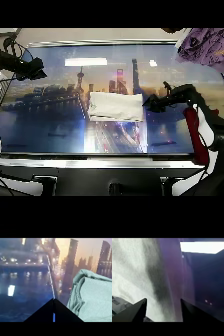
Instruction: Fold the clothes and pants, and hang the long-sleeved shirts on hangers.
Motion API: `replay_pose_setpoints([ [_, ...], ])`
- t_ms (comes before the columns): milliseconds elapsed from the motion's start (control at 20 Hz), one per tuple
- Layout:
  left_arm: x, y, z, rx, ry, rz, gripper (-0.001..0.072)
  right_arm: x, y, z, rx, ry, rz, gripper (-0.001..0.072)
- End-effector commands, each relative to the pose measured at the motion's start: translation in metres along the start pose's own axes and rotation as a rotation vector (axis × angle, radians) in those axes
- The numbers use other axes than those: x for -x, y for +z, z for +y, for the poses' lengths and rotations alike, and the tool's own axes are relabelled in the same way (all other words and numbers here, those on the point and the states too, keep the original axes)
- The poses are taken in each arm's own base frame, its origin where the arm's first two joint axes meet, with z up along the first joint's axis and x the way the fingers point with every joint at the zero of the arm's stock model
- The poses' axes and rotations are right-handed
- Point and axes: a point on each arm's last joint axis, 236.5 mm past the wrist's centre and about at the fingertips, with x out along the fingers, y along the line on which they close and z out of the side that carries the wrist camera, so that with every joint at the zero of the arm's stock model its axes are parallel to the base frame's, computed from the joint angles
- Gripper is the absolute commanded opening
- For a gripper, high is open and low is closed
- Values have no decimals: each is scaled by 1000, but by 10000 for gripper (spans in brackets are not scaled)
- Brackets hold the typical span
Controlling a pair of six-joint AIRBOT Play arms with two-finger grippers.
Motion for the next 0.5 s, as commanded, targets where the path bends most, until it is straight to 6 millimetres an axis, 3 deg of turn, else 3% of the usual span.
replay_pose_setpoints([
  [0, 0, 0, 1, 1, 0, 0, 25, -26, 4, 3, 29, 7, -18, 465],
  [50, 0, 0, 1, 1, 1, 0, 24, -28, 5, 4, 33, 6, -23, 453],
  [200, -1, 0, 1, 1, 1, 0, 25, -28, 8, 4, 23, 7, -34, 306],
  [300, -1, 0, 1, 1, 0, 0, 24, -26, 7, 12, 17, 33, -33, 77],
  [350, -1, 0, 1, 1, 1, 0, 25, -22, 12, 19, 20, 50, -50, 31],
  [450, 0, 0, 1, 1, 0, 0, 24, -3, 33, 36, 48, 48, -127, 30],
])
